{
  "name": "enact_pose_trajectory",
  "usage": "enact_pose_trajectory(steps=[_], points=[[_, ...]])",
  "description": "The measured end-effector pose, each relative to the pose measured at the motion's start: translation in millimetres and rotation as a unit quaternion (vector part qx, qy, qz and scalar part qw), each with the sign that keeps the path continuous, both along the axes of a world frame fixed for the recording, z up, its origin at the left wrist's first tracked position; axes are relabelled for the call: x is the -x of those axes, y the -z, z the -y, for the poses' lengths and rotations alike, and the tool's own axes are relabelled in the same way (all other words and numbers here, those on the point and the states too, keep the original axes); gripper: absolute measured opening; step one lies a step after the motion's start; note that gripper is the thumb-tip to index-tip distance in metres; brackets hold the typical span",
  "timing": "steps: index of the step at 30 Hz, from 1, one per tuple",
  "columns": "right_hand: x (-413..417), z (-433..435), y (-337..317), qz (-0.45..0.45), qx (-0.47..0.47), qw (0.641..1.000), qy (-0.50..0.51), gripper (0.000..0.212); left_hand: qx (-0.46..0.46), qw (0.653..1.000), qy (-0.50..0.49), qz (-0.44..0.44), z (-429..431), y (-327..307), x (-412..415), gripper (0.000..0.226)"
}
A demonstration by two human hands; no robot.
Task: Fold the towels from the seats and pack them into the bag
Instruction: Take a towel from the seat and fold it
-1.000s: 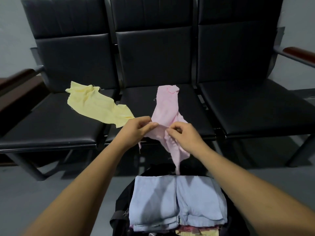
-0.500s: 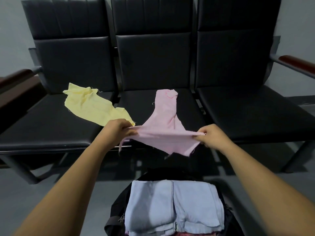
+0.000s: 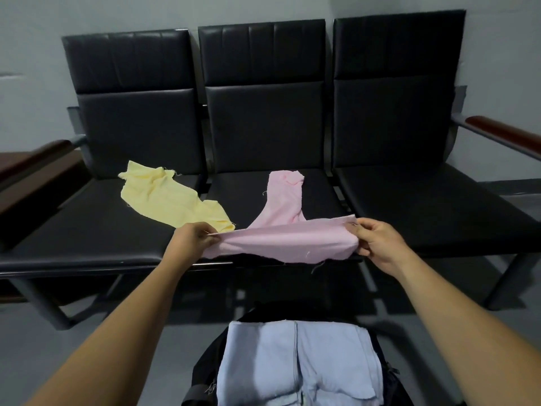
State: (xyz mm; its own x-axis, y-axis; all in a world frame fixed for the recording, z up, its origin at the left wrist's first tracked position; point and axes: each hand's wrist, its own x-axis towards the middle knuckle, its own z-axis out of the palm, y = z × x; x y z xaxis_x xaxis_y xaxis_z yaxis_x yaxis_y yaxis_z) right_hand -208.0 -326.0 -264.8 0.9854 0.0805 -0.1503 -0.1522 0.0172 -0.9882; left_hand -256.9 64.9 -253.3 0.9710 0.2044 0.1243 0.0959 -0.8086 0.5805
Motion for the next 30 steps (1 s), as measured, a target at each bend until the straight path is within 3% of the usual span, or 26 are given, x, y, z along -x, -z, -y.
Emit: enact_pose_trajectory(steps=[4,7,11,13,15,17,19,22,25,28,30], points=[[-0.2,13.7,-30.2,0.02,-0.069,0.994,0.081,0.019,-0.022,0.999,-0.003,0.031,4.3,-30.8,-2.4,0.017],[1.7,19.5,-70.7,0.063,-0.09,0.991,0.076,0.015,-0.03,0.997,-0.011,0.068,15.9,-74.3,-1.2,0.014],[10.9,17.7,-132.7,0.13,0.001,0.989,0.072,0.012,0.023,0.992,-0.015,0.122,36.8,-144.6,7.5,0.011],[19.1,18.0,-174.6,0.171,0.0,0.983,0.07,0.012,0.011,0.987,-0.031,0.16,42.4,-185.3,16.1,0.016],[30.0,21.3,-222.2,0.207,-0.105,0.971,0.051,0.01,0.035,0.973,-0.026,0.228,44.2,-229.2,26.8,0.02],[42.8,29.7,-265.1,0.239,-0.239,0.941,-0.005,0.016,0.136,0.946,0.026,0.293,46.5,-272.0,42.9,0.02],[50.8,34.5,-292.3,0.244,-0.26,0.933,-0.04,0.022,0.181,0.927,0.074,0.32,45.2,-300.8,53.1,0.02],[54.3,30.2,-301.0,0.225,-0.104,0.969,0.02,0.018,-0.003,0.959,0.028,0.282,38.2,-317.0,57.3,0.021],[59.6,27.2,-308.1,0.225,-0.059,0.972,0.039,0.015,-0.129,0.961,0.005,0.246,37.3,-321.8,64.1,0.022],[67.1,23.5,-318.4,0.23,-0.095,0.968,0.005,0.013,-0.149,0.966,0.001,0.212,45.6,-329.4,77.1,0.022],[70.6,17.0,-323.0,0.224,-0.125,0.966,-0.013,0.011,-0.066,0.978,-0.004,0.199,52.2,-334.9,82.7,0.019]])
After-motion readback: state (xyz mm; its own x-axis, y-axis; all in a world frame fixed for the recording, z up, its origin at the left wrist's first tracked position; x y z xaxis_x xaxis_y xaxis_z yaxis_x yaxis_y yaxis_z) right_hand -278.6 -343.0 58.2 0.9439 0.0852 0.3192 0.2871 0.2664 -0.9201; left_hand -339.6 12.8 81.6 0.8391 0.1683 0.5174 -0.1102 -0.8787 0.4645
